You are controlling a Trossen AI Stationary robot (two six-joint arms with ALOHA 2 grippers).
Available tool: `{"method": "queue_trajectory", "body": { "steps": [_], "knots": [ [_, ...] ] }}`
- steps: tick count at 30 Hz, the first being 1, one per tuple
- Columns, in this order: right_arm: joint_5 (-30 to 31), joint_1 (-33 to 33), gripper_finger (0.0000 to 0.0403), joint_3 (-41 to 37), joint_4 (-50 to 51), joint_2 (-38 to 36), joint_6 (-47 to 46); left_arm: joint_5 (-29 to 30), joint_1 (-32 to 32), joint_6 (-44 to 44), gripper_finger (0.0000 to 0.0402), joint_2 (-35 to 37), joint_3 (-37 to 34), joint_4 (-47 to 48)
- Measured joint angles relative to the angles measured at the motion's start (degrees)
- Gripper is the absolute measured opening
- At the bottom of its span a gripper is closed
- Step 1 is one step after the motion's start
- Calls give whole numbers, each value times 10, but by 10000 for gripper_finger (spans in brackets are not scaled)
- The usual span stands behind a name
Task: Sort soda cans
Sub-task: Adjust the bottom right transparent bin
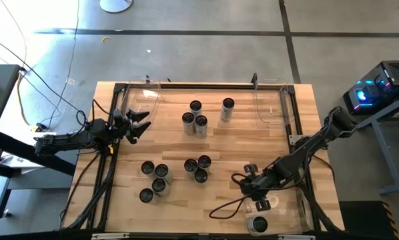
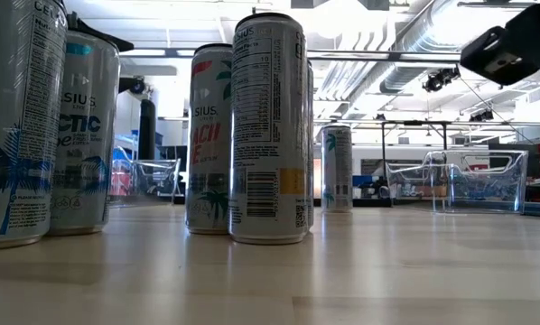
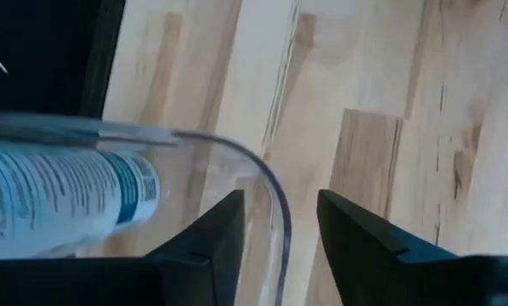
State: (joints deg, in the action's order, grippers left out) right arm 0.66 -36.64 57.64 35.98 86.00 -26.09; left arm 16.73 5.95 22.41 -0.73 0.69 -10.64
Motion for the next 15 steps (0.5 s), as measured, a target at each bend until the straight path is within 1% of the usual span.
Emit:
{"method": "queue_trajectory", "body": {
  "steps": [10, 12, 15],
  "knots": [
    [7, 0, 16, -1, 5, 0, -10, 2, 0, 0, 323, 0, 0, 0],
    [6, 0, 6, -1, 7, 0, -10, 3, 0, 0, 323, 0, 0, 0],
    [8, 0, 10, -1, 12, 0, -22, 3, 0, 1, 323, 0, 0, 0]
  ]
}}
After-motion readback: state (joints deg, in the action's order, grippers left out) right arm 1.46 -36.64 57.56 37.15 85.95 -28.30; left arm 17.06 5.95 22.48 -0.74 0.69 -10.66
